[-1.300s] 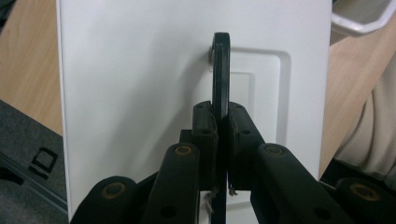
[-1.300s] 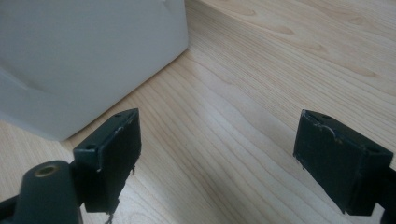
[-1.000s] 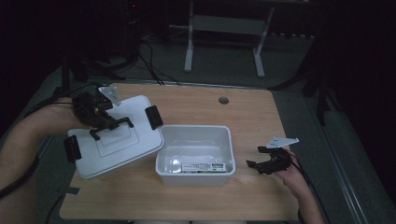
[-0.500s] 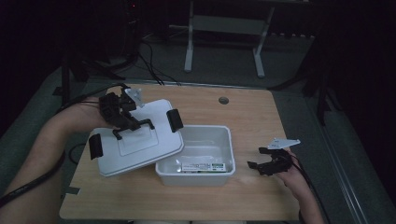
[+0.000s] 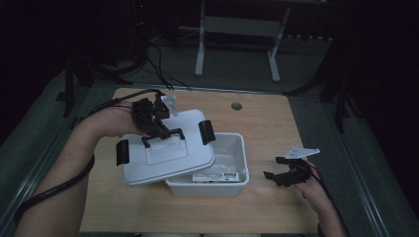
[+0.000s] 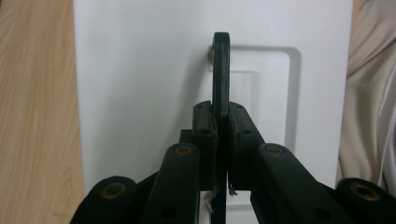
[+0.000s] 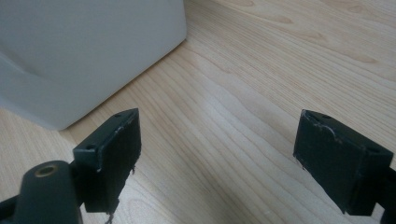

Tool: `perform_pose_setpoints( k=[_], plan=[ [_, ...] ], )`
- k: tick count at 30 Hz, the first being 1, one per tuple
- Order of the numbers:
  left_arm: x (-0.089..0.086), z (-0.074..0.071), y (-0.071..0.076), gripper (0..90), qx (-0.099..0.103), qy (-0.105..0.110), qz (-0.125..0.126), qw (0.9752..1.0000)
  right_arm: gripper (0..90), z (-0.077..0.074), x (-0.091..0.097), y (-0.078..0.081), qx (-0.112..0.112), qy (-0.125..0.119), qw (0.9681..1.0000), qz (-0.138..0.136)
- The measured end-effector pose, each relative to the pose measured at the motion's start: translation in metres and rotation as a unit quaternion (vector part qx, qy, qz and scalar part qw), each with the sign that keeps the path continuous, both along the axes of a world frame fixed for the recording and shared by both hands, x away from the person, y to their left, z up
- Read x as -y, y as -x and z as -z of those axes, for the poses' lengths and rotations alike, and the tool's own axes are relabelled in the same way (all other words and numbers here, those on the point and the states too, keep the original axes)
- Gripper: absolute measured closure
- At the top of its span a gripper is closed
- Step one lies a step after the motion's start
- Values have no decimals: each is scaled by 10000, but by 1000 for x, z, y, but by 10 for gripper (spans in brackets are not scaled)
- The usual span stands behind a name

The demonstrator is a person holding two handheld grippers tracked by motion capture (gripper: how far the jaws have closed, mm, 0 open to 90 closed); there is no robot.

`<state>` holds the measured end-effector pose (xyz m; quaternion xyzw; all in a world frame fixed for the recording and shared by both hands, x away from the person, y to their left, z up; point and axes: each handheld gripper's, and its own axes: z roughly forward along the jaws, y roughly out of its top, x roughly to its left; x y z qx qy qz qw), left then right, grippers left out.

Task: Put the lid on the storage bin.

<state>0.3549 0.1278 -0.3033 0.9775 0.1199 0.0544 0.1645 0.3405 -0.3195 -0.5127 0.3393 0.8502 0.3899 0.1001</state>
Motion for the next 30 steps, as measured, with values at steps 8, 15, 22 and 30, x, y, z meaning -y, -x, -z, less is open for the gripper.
perform_pose_setpoints(
  k=[8,15,22,30],
  plan=[
    [29,1,-3,836,62,-190,224,9996,148,1,1,0,9,5,10000,-4],
    [51,4,-7,836,-44,-132,428,9990,148,0,3,1,8,0,10000,8],
    [70,6,-9,836,-60,-136,567,9983,148,2,5,2,6,-23,10000,39],
    [94,17,-17,836,-174,-333,651,9972,147,5,11,3,-61,-74,9999,86]
  ],
)
